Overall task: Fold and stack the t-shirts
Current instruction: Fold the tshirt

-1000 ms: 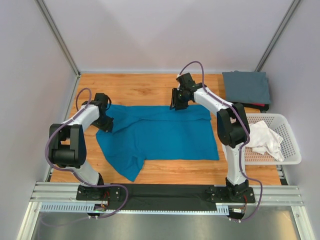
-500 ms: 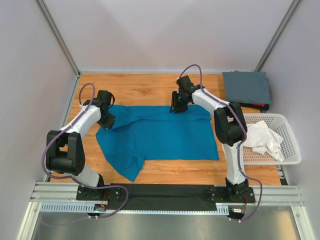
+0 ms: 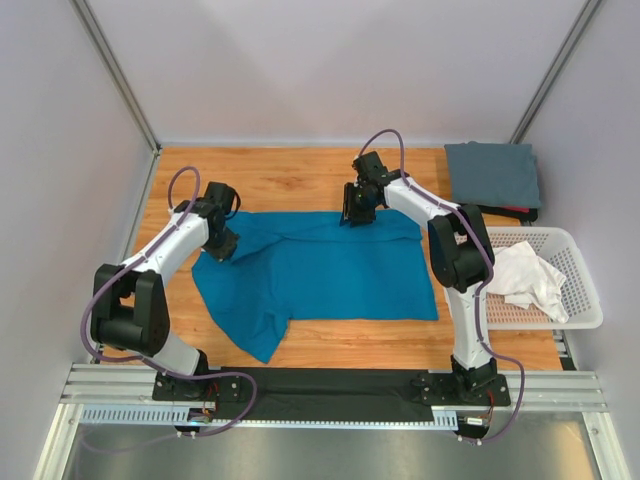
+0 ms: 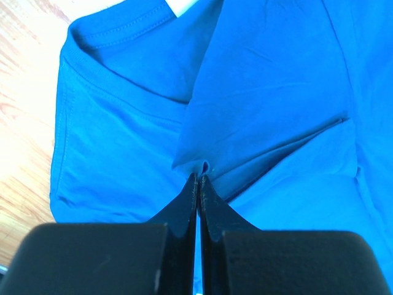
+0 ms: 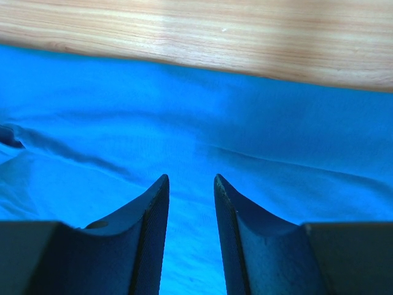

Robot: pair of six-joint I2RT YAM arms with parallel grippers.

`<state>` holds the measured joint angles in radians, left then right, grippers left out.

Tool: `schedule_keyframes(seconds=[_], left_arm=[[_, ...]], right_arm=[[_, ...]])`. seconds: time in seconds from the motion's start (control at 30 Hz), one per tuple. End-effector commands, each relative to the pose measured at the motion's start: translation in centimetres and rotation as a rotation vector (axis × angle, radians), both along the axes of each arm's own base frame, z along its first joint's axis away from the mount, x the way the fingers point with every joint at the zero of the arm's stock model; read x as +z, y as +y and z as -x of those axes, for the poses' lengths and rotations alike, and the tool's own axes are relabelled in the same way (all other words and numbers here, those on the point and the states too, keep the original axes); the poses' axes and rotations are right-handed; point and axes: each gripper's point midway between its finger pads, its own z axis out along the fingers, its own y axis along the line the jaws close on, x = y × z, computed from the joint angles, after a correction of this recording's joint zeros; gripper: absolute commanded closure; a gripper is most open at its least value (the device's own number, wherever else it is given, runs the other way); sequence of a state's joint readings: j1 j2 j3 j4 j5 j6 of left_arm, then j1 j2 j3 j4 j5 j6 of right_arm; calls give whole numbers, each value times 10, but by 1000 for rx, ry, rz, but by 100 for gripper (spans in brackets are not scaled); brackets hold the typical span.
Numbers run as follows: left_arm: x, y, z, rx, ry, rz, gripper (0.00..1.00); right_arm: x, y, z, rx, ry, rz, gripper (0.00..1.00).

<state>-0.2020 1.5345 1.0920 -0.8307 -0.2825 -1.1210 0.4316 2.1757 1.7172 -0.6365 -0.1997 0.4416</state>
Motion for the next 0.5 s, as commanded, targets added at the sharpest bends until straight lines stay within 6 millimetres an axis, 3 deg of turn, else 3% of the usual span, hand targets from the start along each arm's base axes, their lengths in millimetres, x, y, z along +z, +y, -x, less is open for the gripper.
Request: schedule_keyframes(seconds=[0.0, 0.47], left_arm=[[19, -3, -1, 7, -48, -5, 100], [13, -22, 7, -29, -23, 12, 100]], right_arm=[[2, 3, -1, -8, -11, -3, 63], [2, 3, -1, -3, -12, -4, 64]])
